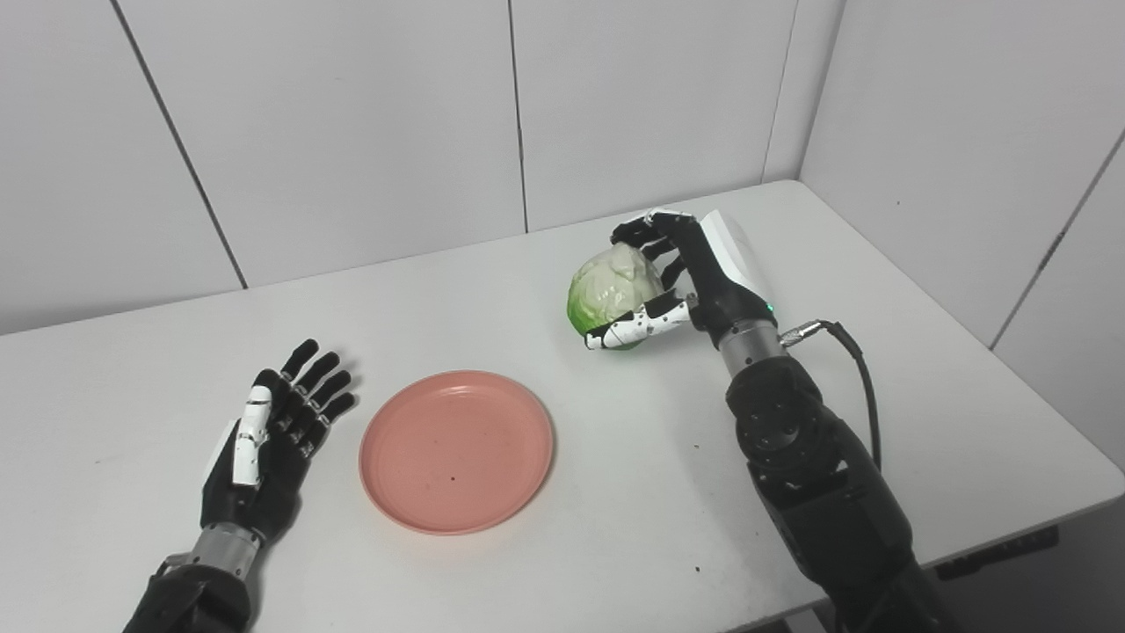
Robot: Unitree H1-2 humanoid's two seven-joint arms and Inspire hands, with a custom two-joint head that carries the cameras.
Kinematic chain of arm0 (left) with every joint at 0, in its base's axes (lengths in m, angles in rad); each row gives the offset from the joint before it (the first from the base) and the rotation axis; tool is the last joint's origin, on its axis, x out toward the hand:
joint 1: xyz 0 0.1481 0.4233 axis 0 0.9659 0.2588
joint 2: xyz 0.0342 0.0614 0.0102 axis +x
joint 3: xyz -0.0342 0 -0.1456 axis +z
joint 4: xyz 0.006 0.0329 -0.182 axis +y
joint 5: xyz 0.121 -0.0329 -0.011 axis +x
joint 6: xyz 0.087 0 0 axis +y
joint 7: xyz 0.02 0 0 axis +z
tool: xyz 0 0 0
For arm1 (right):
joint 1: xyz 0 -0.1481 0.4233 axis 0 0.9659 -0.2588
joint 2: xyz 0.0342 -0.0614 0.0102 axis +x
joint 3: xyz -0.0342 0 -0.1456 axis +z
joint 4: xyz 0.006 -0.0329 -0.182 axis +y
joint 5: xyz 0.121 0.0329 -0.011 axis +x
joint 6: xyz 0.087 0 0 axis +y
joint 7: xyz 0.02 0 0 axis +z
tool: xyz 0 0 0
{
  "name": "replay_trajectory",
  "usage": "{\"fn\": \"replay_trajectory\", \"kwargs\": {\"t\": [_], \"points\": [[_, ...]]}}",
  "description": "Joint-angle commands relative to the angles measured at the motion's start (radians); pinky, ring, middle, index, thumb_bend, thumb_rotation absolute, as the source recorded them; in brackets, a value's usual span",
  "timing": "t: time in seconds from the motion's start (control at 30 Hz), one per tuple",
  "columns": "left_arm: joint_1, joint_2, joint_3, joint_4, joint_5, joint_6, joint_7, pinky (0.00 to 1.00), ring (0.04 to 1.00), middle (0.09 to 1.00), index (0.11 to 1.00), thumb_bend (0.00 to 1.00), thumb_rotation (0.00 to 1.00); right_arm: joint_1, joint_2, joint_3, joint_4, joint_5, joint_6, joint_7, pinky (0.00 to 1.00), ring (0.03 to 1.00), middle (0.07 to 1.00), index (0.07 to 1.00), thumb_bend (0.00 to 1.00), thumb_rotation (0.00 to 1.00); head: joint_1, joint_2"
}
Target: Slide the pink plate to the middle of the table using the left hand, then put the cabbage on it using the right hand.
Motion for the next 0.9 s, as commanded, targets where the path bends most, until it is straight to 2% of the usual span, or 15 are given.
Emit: {"fn": "replay_trajectory", "kwargs": {"t": [0.0, 0.23, 0.3, 0.5, 0.67, 0.87], "points": [[0.053, -0.024, -0.025, 0.024, 0.034, 0.113, 0.039, 0.88, 0.896, 0.914, 0.906, 0.46, 0.98, -0.058, 0.000, 0.016, -0.030, -0.013, -0.046, 0.012, 0.37, 0.434, 0.471, 0.500, 0.53, 0.00, 0.032, 0.003], [0.065, -0.066, -0.055, -0.040, 0.065, 0.145, 0.098, 0.89, 0.905, 0.924, 0.914, 0.45, 0.99, -0.077, 0.062, 0.089, -0.005, -0.013, -0.063, 0.032, 0.35, 0.412, 0.452, 0.513, 0.53, 0.00, 0.124, 0.014], [0.065, -0.076, -0.061, -0.049, 0.071, 0.151, 0.110, 0.89, 0.909, 0.927, 0.916, 0.45, 1.00, -0.078, 0.071, 0.101, -0.002, -0.009, -0.062, 0.040, 0.37, 0.421, 0.458, 0.507, 0.53, 0.00, 0.144, 0.017], [0.062, -0.103, -0.085, -0.076, 0.111, 0.164, 0.149, 0.90, 0.910, 0.927, 0.921, 0.44, 1.00, -0.078, 0.108, 0.168, 0.030, -0.024, -0.097, 0.048, 0.34, 0.406, 0.463, 0.499, 0.53, 0.00, 0.215, 0.030], [0.058, -0.121, -0.096, -0.083, 0.137, 0.172, 0.169, 0.89, 0.906, 0.924, 0.923, 0.44, 1.00, -0.072, 0.133, 0.185, 0.061, 0.001, -0.134, 0.058, 0.35, 0.414, 0.472, 0.495, 0.53, 0.00, 0.244, 0.037], [0.053, -0.136, -0.101, -0.083, 0.153, 0.174, 0.180, 0.89, 0.904, 0.923, 0.923, 0.44, 1.00, -0.070, 0.156, 0.204, 0.080, 0.008, -0.127, 0.086, 0.35, 0.415, 0.467, 0.498, 0.53, 0.00, 0.263, 0.043]]}}
